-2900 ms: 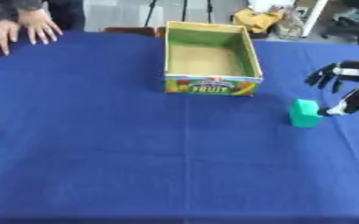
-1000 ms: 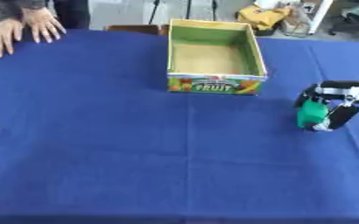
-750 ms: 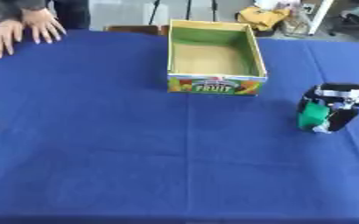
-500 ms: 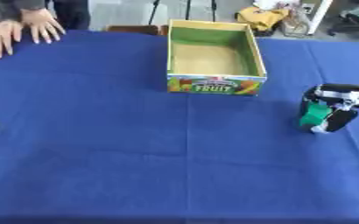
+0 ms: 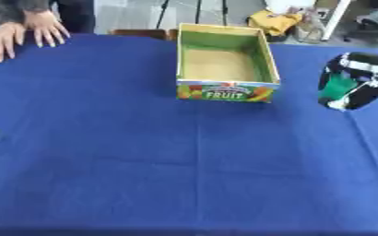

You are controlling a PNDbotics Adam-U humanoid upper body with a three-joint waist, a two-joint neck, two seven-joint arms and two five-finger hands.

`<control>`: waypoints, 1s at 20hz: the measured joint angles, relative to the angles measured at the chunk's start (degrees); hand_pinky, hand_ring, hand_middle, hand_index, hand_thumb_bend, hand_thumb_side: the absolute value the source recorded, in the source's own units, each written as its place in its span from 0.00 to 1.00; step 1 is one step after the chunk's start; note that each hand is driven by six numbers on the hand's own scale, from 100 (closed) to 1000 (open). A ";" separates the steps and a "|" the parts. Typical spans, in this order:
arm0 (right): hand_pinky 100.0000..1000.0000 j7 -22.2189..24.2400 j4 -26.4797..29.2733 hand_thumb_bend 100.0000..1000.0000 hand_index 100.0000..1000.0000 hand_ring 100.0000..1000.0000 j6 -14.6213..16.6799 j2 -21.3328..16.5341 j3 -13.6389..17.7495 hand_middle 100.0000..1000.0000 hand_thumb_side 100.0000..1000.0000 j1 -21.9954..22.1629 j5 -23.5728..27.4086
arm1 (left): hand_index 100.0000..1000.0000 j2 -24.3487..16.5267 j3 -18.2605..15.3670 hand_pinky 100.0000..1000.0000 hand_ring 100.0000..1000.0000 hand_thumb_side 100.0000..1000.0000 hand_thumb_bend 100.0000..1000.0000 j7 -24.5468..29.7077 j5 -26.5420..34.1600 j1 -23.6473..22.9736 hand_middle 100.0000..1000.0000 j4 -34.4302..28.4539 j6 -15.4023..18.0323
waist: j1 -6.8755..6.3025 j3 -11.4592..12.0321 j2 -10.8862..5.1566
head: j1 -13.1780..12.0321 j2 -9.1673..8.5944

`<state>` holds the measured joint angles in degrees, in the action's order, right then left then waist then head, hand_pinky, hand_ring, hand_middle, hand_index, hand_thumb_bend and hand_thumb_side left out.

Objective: Pick up objects on the table and place them in the box.

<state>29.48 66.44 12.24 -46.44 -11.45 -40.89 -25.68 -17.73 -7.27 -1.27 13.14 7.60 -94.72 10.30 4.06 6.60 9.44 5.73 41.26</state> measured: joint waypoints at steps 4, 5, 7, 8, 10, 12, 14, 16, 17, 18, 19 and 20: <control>0.03 -0.49 -0.95 0.00 0.46 0.13 -0.86 0.39 1.04 0.23 0.00 -4.99 -0.96 | 0.74 -0.03 0.02 0.63 0.81 0.67 0.59 0.21 0.00 -0.04 0.69 0.00 0.03 | 0.18 1.17 -0.35 | 0.28 0.00; 0.03 -0.68 -1.66 0.00 0.46 0.13 -1.00 0.79 1.31 0.24 0.00 -6.31 -1.47 | 0.74 -0.03 0.03 0.63 0.81 0.67 0.59 0.33 0.00 -0.04 0.69 0.01 0.02 | 0.23 1.54 -0.35 | 0.43 0.00; 0.03 -1.17 -3.47 0.00 0.46 0.13 -1.10 2.14 1.79 0.24 0.00 -8.91 -3.14 | 0.74 -0.04 0.26 0.63 0.81 0.67 0.59 0.52 0.00 -0.03 0.69 0.01 -0.05 | 0.26 2.41 -0.35 | 0.76 -0.01; 0.04 -1.48 -4.59 0.00 0.46 0.13 -1.15 3.00 2.09 0.24 0.00 -10.19 -4.25 | 0.74 -0.04 0.43 0.63 0.81 0.67 0.59 0.65 0.00 -0.02 0.69 0.01 -0.09 | 0.27 2.98 -0.35 | 0.98 -0.01; 0.04 -2.27 -7.05 0.00 0.46 0.13 -1.21 4.89 2.76 0.24 0.00 -12.48 -6.63 | 0.74 -0.04 0.81 0.63 0.81 0.67 0.59 1.01 0.01 0.13 0.69 0.01 -0.15 | 0.35 4.40 -0.27 | 1.50 -0.08; 0.05 -3.28 -9.63 0.00 0.47 0.14 -1.29 6.57 3.68 0.25 0.00 -14.29 -9.04 | 0.74 -0.04 1.27 0.63 0.81 0.68 0.58 1.41 0.14 0.69 0.69 0.01 -0.24 | 0.64 6.12 0.14 | 2.14 -0.44; 0.06 -4.52 -12.24 0.00 0.48 0.14 -1.48 8.24 4.63 0.25 0.00 -15.70 -11.30 | 0.74 -0.04 1.73 0.63 0.81 0.67 0.59 1.85 0.27 1.14 0.69 0.00 -0.34 | 0.88 7.68 0.74 | 2.78 -0.72; 0.08 -5.89 -14.88 0.00 0.49 0.16 -1.85 9.55 5.63 0.26 0.00 -16.89 -13.30 | 0.74 -0.04 2.06 0.63 0.81 0.67 0.59 2.23 0.46 1.57 0.69 0.00 -0.43 | 0.94 8.68 1.14 | 3.31 -1.14; 0.08 -6.63 -16.22 0.00 0.49 0.16 -2.10 10.14 6.16 0.26 0.00 -17.51 -14.39 | 0.74 -0.04 2.15 0.63 0.81 0.67 0.59 2.39 0.48 1.70 0.69 0.00 -0.47 | 0.93 9.12 1.35 | 3.56 -1.32; 0.08 -7.40 -17.53 0.00 0.50 0.16 -2.35 10.76 6.61 0.27 0.00 -18.08 -15.39 | 0.74 -0.04 2.18 0.63 0.81 0.67 0.59 2.48 0.50 1.83 0.69 -0.01 -0.51 | 0.92 9.52 1.58 | 3.81 -1.54; 0.09 -8.14 -18.81 0.00 0.50 0.16 -2.62 11.40 7.06 0.27 0.00 -18.57 -16.32 | 0.74 -0.04 2.28 0.63 0.81 0.67 0.59 2.52 0.53 2.02 0.69 -0.02 -0.52 | 0.91 9.94 1.86 | 4.07 -1.61; 0.11 -8.81 -20.06 0.00 0.50 0.18 -2.86 12.06 7.48 0.28 0.00 -18.97 -17.23 | 0.74 -0.03 2.43 0.63 0.81 0.67 0.59 2.59 0.58 2.14 0.69 -0.03 -0.55 | 0.86 10.28 2.12 | 4.35 -1.66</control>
<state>20.67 46.38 9.38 -34.38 -3.97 -59.86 -42.91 -17.76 -4.83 1.32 13.71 9.73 -94.74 9.75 4.92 16.88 11.56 10.08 39.60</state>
